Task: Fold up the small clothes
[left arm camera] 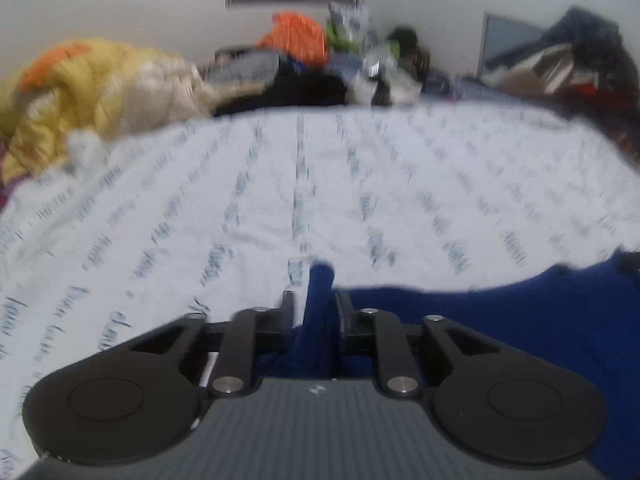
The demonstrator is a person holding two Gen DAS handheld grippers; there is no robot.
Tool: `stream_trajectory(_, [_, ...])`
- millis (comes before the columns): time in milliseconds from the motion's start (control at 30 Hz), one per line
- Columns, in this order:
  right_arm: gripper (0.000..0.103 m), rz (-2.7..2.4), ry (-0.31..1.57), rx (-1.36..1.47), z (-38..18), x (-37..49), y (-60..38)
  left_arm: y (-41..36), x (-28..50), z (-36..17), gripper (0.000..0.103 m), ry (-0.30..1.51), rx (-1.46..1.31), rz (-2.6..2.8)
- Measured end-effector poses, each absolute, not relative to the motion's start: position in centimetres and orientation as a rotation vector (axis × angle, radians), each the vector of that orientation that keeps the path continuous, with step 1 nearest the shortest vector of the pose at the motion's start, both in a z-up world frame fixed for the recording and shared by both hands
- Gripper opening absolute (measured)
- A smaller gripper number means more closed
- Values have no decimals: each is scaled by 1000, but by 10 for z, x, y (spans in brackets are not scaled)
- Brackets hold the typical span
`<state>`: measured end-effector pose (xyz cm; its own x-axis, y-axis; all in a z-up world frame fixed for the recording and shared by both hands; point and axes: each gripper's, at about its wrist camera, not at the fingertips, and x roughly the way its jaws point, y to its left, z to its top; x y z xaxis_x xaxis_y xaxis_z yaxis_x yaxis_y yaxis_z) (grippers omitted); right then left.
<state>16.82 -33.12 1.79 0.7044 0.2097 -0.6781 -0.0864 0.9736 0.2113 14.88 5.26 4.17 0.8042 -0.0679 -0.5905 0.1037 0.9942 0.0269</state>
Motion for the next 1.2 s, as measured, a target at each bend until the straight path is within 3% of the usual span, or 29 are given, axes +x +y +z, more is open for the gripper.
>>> stream_trajectory(67, [23,118,641,191,39,145,-332,50,132,56,49,589,-8,-151])
stream_trajectory(133, [28,193,603,223,47,136,-320,29,126,56,61,608,-23,-231])
stream_trajectory(233, [46,227,698,91,26,148,-284,3,140,25,64,717,52,-239])
stream_trajectory(300, [51,196,694,-42,-1,150,-277,10,144,8,71,688,84,-209])
stream_trajectory(333, [73,184,660,-71,-10,145,-284,18,148,8,71,696,40,-218])
stream_trajectory(367, [78,165,682,31,-10,146,-303,20,152,7,71,699,38,-208])
stream_trajectory(533, [82,124,699,5,-10,152,-316,3,156,9,77,718,108,-149])
stream_trajectory(600, [82,66,739,40,4,141,-316,7,135,19,84,738,79,-147])
stream_trajectory(667, [82,85,665,84,25,115,-312,10,100,24,103,716,44,-198])
stream_trajectory(767, [84,205,600,108,41,81,-290,8,76,13,103,749,52,-207])
stream_trajectory(867, [84,309,721,24,12,80,-259,10,59,-3,103,678,75,-212])
stream_trajectory(933, [93,314,668,-19,-9,78,-262,13,59,2,103,705,70,-201])
stream_trajectory(1100, [93,192,761,85,6,89,-282,25,27,20,103,723,43,-208])
stream_trajectory(1200, [94,304,723,53,9,59,-261,23,13,4,103,689,112,-203])
